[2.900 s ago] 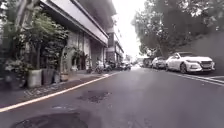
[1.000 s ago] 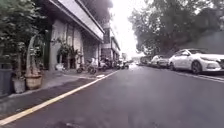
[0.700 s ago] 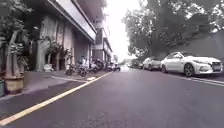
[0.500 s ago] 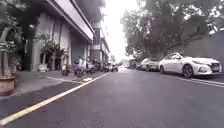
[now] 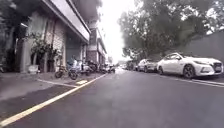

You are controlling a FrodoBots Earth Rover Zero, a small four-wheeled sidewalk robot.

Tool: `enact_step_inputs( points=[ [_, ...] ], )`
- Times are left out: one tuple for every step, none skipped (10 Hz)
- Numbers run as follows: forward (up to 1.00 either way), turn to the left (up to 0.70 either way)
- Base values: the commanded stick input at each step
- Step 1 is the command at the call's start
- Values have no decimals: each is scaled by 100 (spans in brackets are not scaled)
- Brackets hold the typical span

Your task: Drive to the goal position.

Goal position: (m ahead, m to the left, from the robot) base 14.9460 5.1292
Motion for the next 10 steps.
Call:
enact_step_inputs(
  points=[
    [68,0],
    [70,0],
    [69,0],
    [68,0],
    [70,-11],
    [69,-13],
    [68,-13],
    [68,-13],
    [69,-13],
    [68,-13]
  ],
)
